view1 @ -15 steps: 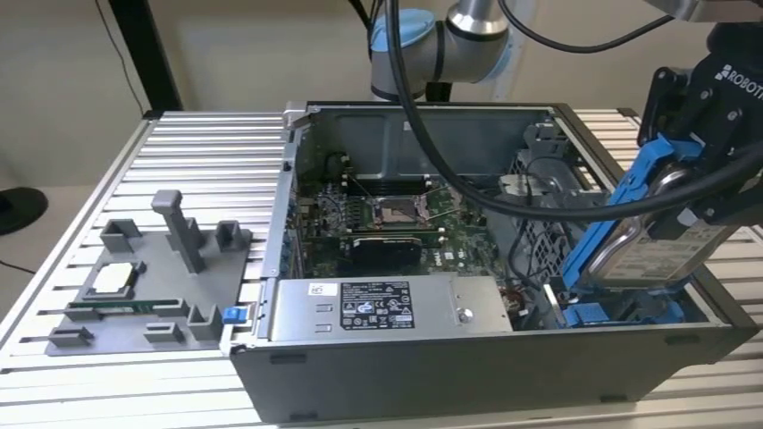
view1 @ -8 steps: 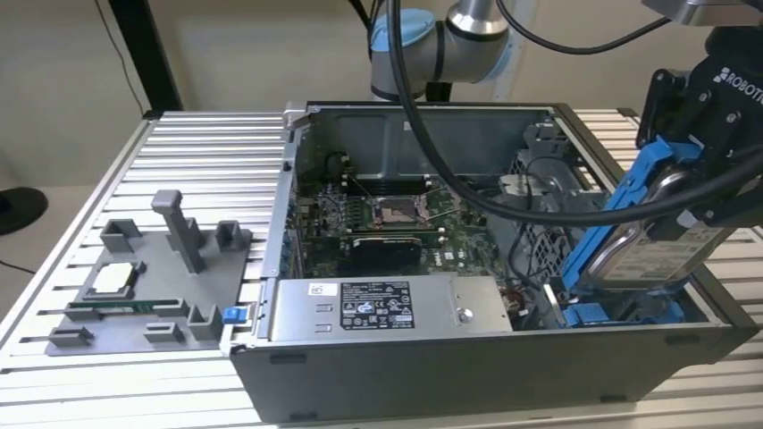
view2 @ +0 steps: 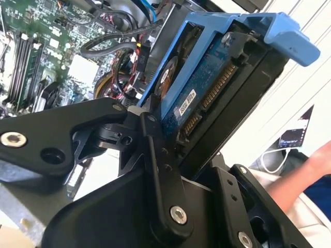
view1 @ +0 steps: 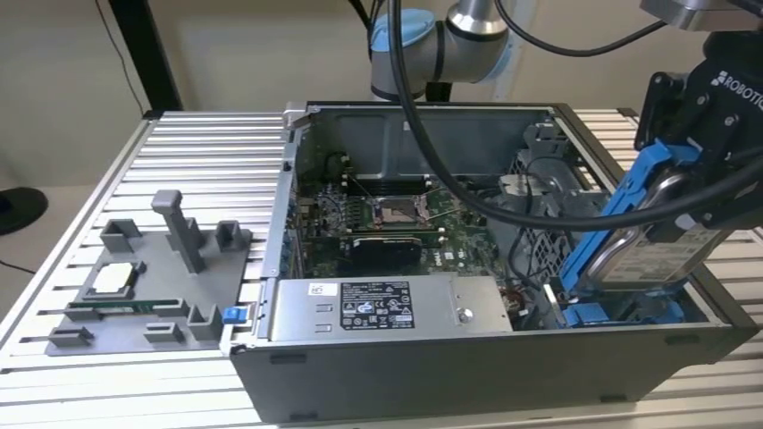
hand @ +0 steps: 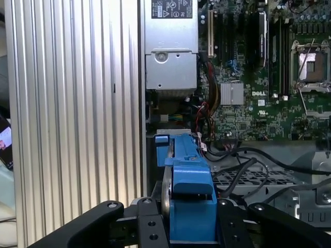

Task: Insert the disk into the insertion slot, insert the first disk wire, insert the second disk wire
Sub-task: 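Insert the disk into the insertion slot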

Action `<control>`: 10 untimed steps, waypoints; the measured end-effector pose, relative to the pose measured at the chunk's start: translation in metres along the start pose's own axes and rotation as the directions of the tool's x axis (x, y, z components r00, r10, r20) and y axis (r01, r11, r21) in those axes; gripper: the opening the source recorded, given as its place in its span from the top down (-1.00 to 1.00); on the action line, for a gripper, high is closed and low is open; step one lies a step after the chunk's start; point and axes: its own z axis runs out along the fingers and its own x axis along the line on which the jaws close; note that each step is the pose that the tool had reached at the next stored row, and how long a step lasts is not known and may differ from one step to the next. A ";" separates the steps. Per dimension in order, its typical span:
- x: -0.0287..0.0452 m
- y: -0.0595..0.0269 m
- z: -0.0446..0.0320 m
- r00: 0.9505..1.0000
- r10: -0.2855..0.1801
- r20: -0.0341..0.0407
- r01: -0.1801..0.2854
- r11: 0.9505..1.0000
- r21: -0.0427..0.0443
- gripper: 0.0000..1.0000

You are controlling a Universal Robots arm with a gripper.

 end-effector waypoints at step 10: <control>0.0000 -0.0002 0.0042 1.000 -0.002 0.000 0.002 1.000 0.000 1.00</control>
